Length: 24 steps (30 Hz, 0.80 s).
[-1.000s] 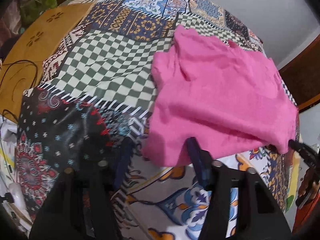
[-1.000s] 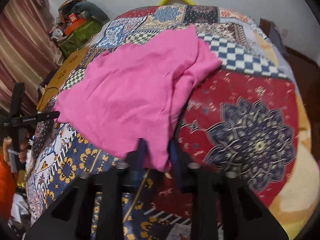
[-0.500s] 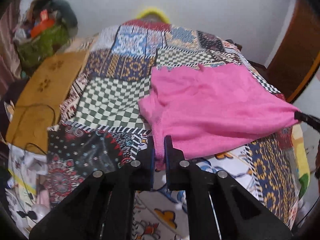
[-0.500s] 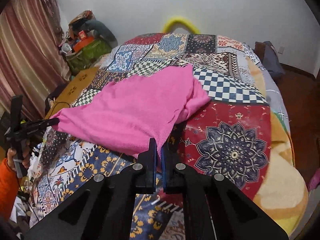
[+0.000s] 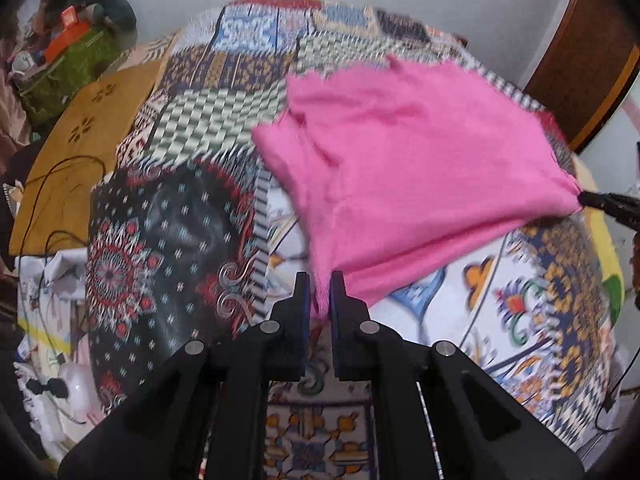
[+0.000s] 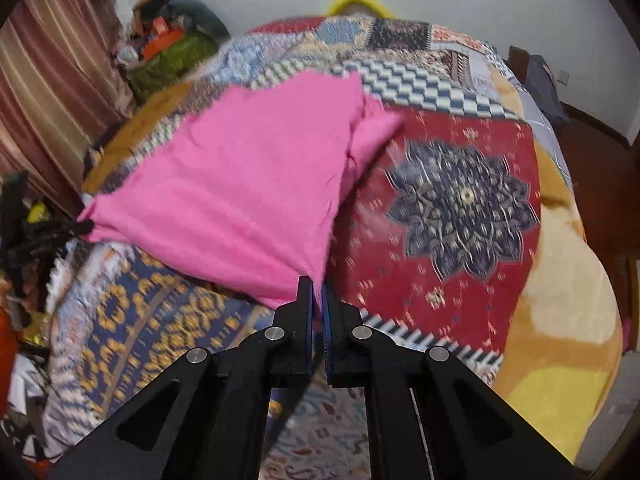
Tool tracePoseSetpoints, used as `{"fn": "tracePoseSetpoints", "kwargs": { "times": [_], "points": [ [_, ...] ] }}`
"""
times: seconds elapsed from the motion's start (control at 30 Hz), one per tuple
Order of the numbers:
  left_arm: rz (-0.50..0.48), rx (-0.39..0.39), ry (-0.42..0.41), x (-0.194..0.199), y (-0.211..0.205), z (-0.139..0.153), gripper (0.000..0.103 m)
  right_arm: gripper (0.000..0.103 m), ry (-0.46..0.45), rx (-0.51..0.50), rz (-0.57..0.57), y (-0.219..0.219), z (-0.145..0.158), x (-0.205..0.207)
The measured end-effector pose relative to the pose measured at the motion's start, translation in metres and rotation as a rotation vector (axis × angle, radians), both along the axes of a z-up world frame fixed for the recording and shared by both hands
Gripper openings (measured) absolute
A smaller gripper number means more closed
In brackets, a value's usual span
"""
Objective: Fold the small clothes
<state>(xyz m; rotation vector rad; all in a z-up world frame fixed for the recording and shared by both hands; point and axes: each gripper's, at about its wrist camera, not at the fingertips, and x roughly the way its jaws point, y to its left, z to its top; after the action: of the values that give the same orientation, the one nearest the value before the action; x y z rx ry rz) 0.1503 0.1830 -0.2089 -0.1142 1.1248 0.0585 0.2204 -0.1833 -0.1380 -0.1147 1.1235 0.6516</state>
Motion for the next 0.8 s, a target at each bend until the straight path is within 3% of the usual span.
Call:
{"fn": "tracePoseSetpoints", "kwargs": {
  "times": [0.13,0.23,0.3,0.37,0.47,0.63,0.8],
  "points": [
    [0.035,0.018,0.023,-0.001,0.012,0.002,0.009,0.004,0.008,-0.022,-0.014,-0.008,-0.001,0.004],
    [0.082,0.011,-0.011,0.002,0.028,0.014,0.009,0.007,-0.011,-0.002,-0.038,-0.015,0.009,0.012],
    [0.111,0.010,-0.030,0.012,0.037,0.023,0.016,0.011,-0.032,0.011,-0.053,-0.015,0.018,0.021],
    [0.145,0.007,-0.059,0.027,0.045,0.032,0.029,0.022,-0.056,0.021,-0.063,-0.013,0.025,0.028],
    [0.172,-0.029,-0.074,0.056,0.053,0.036,0.031,0.028,-0.097,0.045,-0.071,-0.002,0.037,0.044],
    [0.205,-0.108,-0.055,0.114,0.062,0.023,0.031,0.029,-0.131,0.048,-0.051,0.024,0.040,0.073],
    [0.212,-0.179,-0.001,0.162,0.063,-0.009,0.031,0.029,-0.109,0.029,-0.039,0.052,0.022,0.114]
  ]
}}
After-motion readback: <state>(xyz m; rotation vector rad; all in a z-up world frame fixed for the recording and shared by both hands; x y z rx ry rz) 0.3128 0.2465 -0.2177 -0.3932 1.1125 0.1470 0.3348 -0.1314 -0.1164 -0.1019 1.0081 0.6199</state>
